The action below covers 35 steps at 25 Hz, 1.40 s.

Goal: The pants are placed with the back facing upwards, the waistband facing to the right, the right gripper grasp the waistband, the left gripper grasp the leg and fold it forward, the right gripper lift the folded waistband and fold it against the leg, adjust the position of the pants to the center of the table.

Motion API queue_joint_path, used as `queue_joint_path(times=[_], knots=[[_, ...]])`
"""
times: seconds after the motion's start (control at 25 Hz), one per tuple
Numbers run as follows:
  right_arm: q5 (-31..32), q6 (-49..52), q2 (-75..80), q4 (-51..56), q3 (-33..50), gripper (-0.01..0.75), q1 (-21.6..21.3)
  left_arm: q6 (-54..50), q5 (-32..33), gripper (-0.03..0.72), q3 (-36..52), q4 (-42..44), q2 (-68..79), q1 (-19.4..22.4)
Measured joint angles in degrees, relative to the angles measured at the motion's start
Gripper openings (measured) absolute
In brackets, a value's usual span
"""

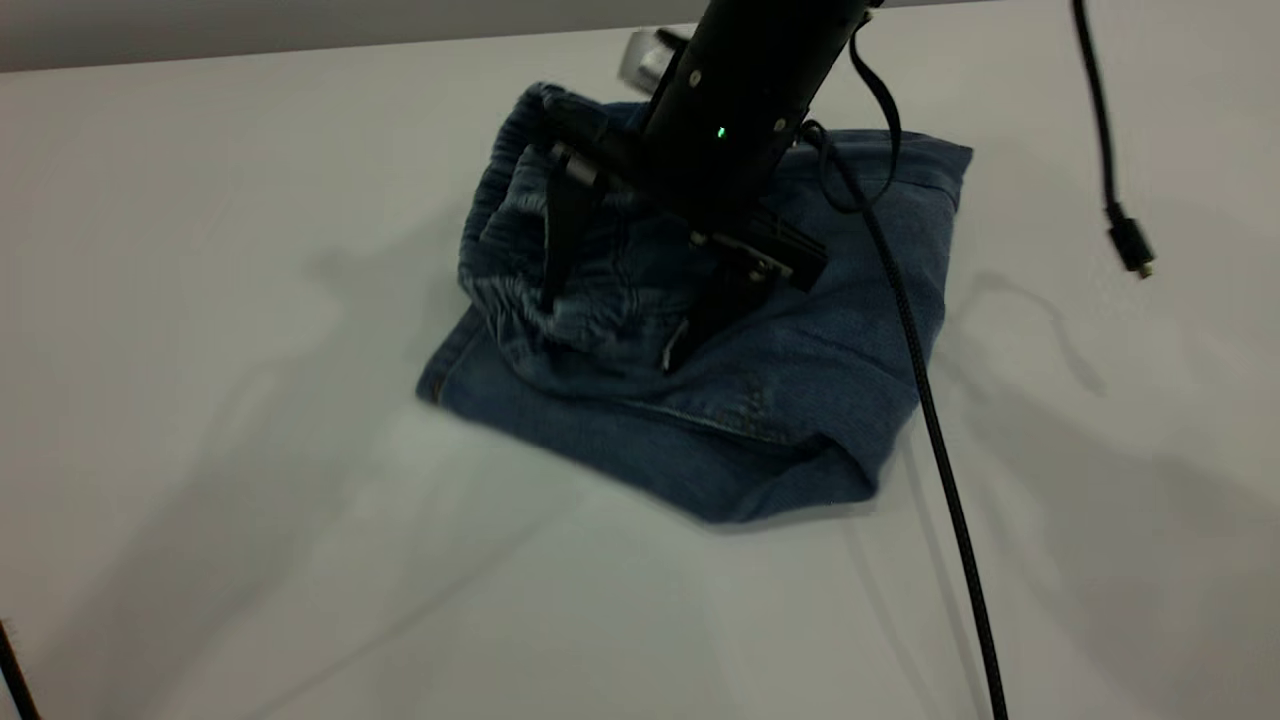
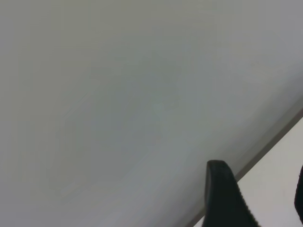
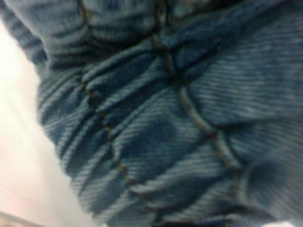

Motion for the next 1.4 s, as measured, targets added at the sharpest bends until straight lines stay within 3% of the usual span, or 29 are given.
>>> queue_joint_path(times=[0.32, 0.56, 0.96, 1.24, 1.4], knots=[[7.6, -5.91, -0.5, -5.63, 0.0, 0.539, 5.27, 0.0, 0.0, 0.345, 0.0, 0.0, -1.29, 0.0], [5.27, -3.75, -4.12, -11.79, -2.43, 0.539, 5.8, 0.0, 0.02, 0.345, 0.0, 0.0, -1.79, 0.0], [7.75, 9.42, -8.67, -29.28, -9.82, 0.537, 5.31, 0.0, 0.06, 0.345, 0.0, 0.0, -2.11, 0.0], [-1.97, 24.98, -7.22, -27.26, -9.82, 0.496, 5.27, 0.0, 0.17, 0.345, 0.05, 0.0, -2.11, 0.0], [-1.57, 32.63, -4.23, -30.32, -9.82, 0.464, 4.94, 0.0, 0.17, 0.345, 0.05, 0.0, -2.3, 0.0]])
